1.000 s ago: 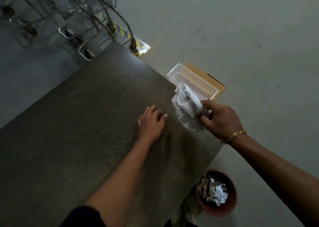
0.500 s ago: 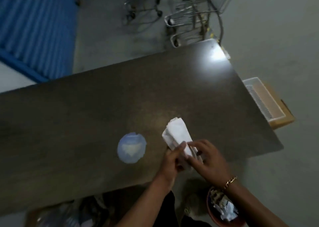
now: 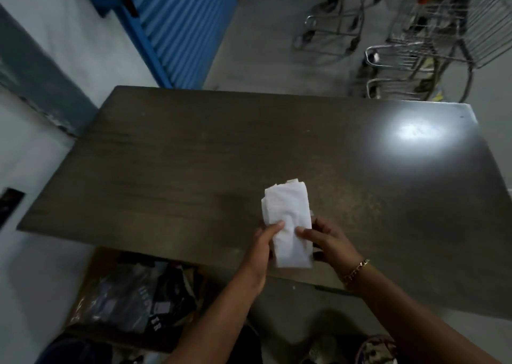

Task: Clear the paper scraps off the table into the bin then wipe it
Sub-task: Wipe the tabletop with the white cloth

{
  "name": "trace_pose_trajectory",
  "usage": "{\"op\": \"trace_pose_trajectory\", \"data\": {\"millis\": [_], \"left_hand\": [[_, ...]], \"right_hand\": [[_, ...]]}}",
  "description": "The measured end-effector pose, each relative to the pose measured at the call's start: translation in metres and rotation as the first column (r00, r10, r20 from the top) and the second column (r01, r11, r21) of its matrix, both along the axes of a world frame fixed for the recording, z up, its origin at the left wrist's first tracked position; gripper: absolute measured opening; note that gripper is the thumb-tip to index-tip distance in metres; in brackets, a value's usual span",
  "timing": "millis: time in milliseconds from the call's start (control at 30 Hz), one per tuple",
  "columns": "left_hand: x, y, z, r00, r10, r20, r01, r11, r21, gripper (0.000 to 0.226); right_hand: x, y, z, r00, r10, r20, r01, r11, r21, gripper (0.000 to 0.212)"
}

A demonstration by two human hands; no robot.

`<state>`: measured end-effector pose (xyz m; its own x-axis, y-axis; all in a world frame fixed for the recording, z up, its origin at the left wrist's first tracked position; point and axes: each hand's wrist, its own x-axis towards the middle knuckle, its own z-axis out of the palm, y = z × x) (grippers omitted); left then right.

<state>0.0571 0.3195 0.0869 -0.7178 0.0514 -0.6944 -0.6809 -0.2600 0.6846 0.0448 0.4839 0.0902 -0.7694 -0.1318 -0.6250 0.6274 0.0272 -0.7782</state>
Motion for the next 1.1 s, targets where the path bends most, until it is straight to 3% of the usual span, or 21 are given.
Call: {"op": "trace_pose_trajectory", "data": {"millis": [100,167,267,400,533,633,733,833,967,1100], "left_hand": [[-0.013,-0.047,0.005,0.997,-0.047,-0.057,0.04,0.993,-0.109,0.037],[-0.022,-0.084,0.004,0.998,-0.051,-0.047,0.045,0.99,-0.132,0.029],[-0.028,-0.109,0.009,0.999,-0.029,-0.017,0.027,0.996,-0.085,0.016],[-0.039,-0.146,0.014,0.996,0.071,0.046,-0.074,0.995,0.066,0.026],[-0.049,-0.163,0.012,0.984,0.123,0.125,-0.139,0.982,0.128,0.035],[-0.058,-0.166,0.007,0.979,0.13,0.156,-0.149,0.981,0.122,0.04],[-0.069,-0.165,0.003,0.97,0.15,0.192,-0.159,0.987,0.036,0.036],[-0.08,-0.163,-0.008,0.977,0.14,0.16,-0.123,0.986,-0.109,0.078],[-0.084,-0.174,-0.027,0.951,0.277,0.133,-0.266,0.959,-0.097,0.046],[-0.092,-0.195,-0.039,0.905,0.401,0.143,-0.378,0.911,-0.167,0.042]], "right_hand": [[-0.01,-0.049,-0.004,0.999,-0.002,-0.041,0.003,1.0,0.03,0.05],[-0.018,-0.085,-0.009,0.997,-0.063,0.033,0.067,0.991,-0.116,0.067],[-0.024,-0.107,-0.006,0.949,-0.222,0.222,0.295,0.872,-0.39,0.049],[-0.041,-0.133,-0.009,0.926,-0.251,0.281,0.36,0.806,-0.469,0.047],[-0.055,-0.139,-0.018,0.938,-0.143,0.317,0.27,0.873,-0.405,0.068],[-0.071,-0.136,-0.029,0.948,-0.009,0.317,0.135,0.916,-0.377,0.066],[-0.091,-0.138,-0.033,0.967,-0.031,0.251,0.098,0.961,-0.26,0.07],[-0.114,-0.141,-0.033,0.994,-0.001,0.107,0.012,0.994,-0.11,0.053],[-0.14,-0.147,-0.042,0.996,0.076,0.049,-0.074,0.996,-0.041,0.045],[-0.166,-0.157,-0.063,0.979,0.204,-0.018,-0.202,0.976,0.082,0.031]]}}
